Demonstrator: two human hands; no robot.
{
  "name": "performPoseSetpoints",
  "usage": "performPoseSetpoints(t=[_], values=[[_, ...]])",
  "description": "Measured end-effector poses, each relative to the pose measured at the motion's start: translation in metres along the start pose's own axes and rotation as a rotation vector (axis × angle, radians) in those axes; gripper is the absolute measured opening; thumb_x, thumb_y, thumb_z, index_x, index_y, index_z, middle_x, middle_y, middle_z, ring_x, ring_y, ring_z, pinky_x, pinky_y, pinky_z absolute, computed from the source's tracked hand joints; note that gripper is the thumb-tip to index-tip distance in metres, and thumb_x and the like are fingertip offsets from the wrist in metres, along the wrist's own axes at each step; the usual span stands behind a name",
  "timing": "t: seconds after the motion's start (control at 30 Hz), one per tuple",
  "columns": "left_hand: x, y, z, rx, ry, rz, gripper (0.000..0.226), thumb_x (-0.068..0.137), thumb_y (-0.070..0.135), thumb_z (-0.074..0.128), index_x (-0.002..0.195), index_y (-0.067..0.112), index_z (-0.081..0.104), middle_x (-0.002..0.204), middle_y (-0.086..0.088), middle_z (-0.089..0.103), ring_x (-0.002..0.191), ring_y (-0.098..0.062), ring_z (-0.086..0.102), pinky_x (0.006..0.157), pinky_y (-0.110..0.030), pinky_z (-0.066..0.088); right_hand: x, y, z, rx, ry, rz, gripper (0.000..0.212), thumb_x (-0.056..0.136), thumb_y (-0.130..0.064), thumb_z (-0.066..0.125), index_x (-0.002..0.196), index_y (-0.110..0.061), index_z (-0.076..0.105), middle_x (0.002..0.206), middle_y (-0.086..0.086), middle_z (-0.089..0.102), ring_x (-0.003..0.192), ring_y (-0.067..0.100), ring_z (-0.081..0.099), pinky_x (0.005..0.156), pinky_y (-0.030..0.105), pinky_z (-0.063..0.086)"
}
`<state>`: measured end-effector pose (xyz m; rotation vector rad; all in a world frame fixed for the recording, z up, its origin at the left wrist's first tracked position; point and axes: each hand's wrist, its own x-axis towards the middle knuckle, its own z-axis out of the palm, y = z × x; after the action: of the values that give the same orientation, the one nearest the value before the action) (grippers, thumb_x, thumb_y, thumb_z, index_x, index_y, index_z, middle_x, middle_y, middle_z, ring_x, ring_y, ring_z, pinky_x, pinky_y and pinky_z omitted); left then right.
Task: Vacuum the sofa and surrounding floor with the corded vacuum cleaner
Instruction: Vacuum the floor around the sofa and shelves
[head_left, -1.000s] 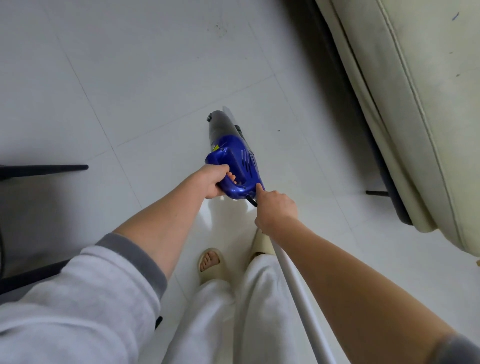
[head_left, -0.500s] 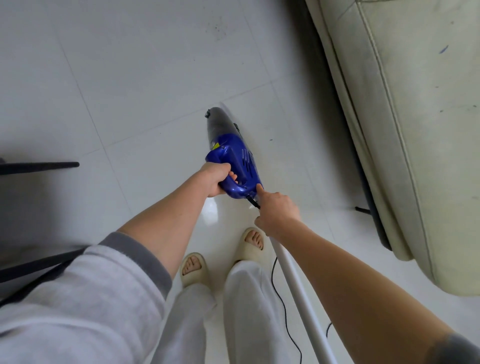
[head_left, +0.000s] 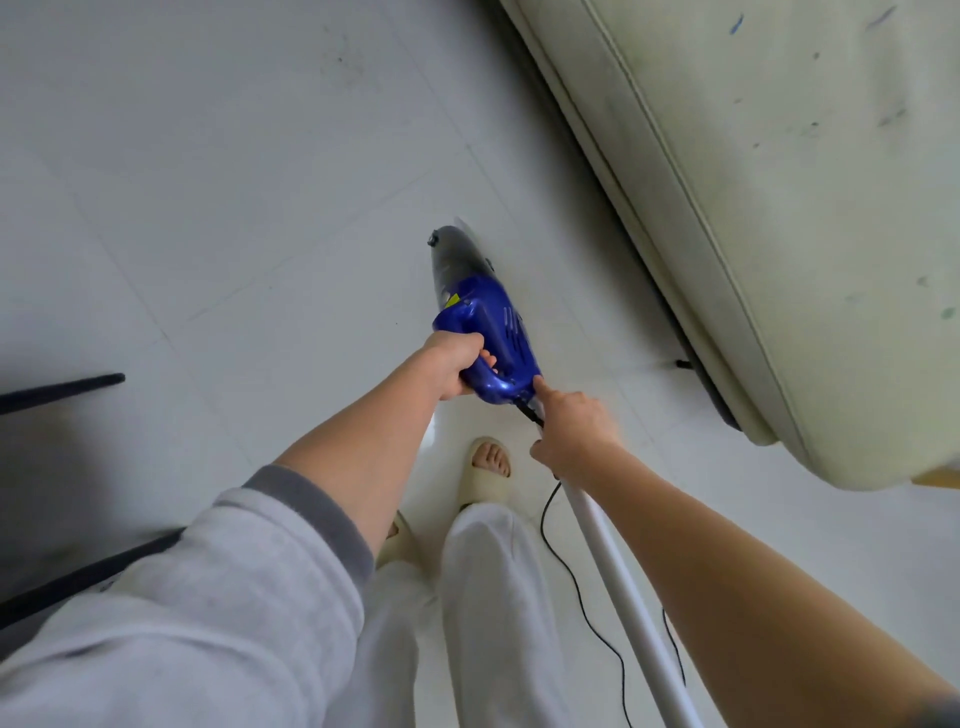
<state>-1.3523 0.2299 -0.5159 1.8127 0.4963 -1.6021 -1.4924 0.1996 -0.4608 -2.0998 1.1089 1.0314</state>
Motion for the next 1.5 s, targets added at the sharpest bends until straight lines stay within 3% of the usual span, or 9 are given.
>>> performPoseSetpoints(t=[0.2, 0.4, 0.6, 0.7, 0.83, 1.1, 1.33, 1.5], values=[[-0.007, -0.027, 0.015, 0.088, -0.011, -0.004, 0.019, 0.096, 0.004, 0.044, 0.079, 0.008, 0.051, 0.071, -0.004, 0.054, 0.064, -0.013, 0.053, 0.075, -0.032, 0.049, -0.024, 0.017, 0.027, 0.04, -0.012, 0.042, 0.069, 0.089, -0.022, 0.057, 0.149, -0.022, 0.023, 0.108, 0.008, 0.058, 0.099, 0.027, 0.058, 0.07, 0.031, 0.042], [-0.009, -0.043, 0.012, 0.109, -0.037, 0.018, 0.016, 0.096, 0.005, 0.047, 0.081, 0.008, 0.052, 0.072, -0.004, 0.055, 0.066, -0.014, 0.054, 0.078, -0.033, 0.05, -0.032, 0.015, 0.044, 0.073, 0.002, 0.073, 0.065, 0.086, -0.012, 0.058, 0.144, -0.022, 0.03, 0.09, 0.002, 0.047, 0.081, 0.022, 0.05, 0.065, 0.031, 0.043], [-0.002, -0.039, -0.017, 0.061, -0.024, 0.018, 0.015, 0.094, 0.003, 0.046, 0.082, 0.008, 0.052, 0.071, -0.003, 0.053, 0.064, -0.013, 0.053, 0.079, -0.033, 0.05, -0.018, -0.007, 0.046, 0.016, 0.043, 0.024, 0.063, 0.085, -0.012, 0.061, 0.141, -0.021, 0.034, 0.077, 0.0, 0.045, 0.079, 0.021, 0.054, 0.063, 0.031, 0.047], [0.003, -0.034, -0.036, 0.049, 0.003, 0.022, 0.016, 0.095, 0.002, 0.044, 0.081, 0.008, 0.051, 0.069, -0.003, 0.05, 0.062, -0.013, 0.051, 0.076, -0.032, 0.05, -0.007, -0.022, 0.05, -0.024, 0.07, -0.017, 0.059, 0.086, -0.01, 0.057, 0.139, -0.02, 0.035, 0.07, -0.001, 0.036, 0.075, 0.021, 0.049, 0.06, 0.03, 0.04], [0.002, -0.029, -0.046, 0.084, 0.037, 0.018, 0.019, 0.094, 0.001, 0.041, 0.078, 0.008, 0.05, 0.067, -0.002, 0.049, 0.059, -0.011, 0.048, 0.061, -0.028, 0.05, -0.005, -0.033, 0.055, -0.018, 0.071, -0.041, 0.056, 0.086, -0.015, 0.06, 0.136, -0.019, 0.036, 0.073, -0.001, 0.039, 0.076, 0.022, 0.047, 0.061, 0.031, 0.038], [-0.008, -0.035, -0.012, 0.096, -0.047, -0.006, 0.018, 0.094, 0.001, 0.042, 0.08, 0.009, 0.051, 0.065, -0.002, 0.05, 0.058, -0.012, 0.05, 0.057, -0.029, 0.049, -0.024, 0.0, 0.046, -0.003, 0.093, 0.014, 0.053, 0.085, -0.011, 0.058, 0.133, -0.018, 0.037, 0.083, 0.002, 0.045, 0.075, 0.023, 0.048, 0.06, 0.032, 0.039], [-0.008, -0.047, 0.038, 0.157, -0.097, 0.016, 0.02, 0.096, 0.004, 0.042, 0.079, 0.009, 0.05, 0.069, -0.002, 0.05, 0.062, -0.012, 0.051, 0.068, -0.03, 0.051, -0.034, 0.035, 0.056, 0.04, 0.083, 0.113, 0.061, 0.085, -0.007, 0.054, 0.141, -0.019, 0.031, 0.087, 0.004, 0.048, 0.081, 0.025, 0.053, 0.064, 0.032, 0.04], [0.001, -0.052, 0.039, 0.12, -0.107, 0.019, 0.016, 0.096, 0.004, 0.044, 0.082, 0.008, 0.052, 0.07, -0.003, 0.052, 0.064, -0.013, 0.053, 0.078, -0.032, 0.05, -0.029, 0.04, 0.057, 0.032, 0.078, 0.111, 0.064, 0.086, -0.008, 0.055, 0.143, -0.02, 0.03, 0.088, 0.004, 0.049, 0.081, 0.024, 0.054, 0.064, 0.032, 0.045]])
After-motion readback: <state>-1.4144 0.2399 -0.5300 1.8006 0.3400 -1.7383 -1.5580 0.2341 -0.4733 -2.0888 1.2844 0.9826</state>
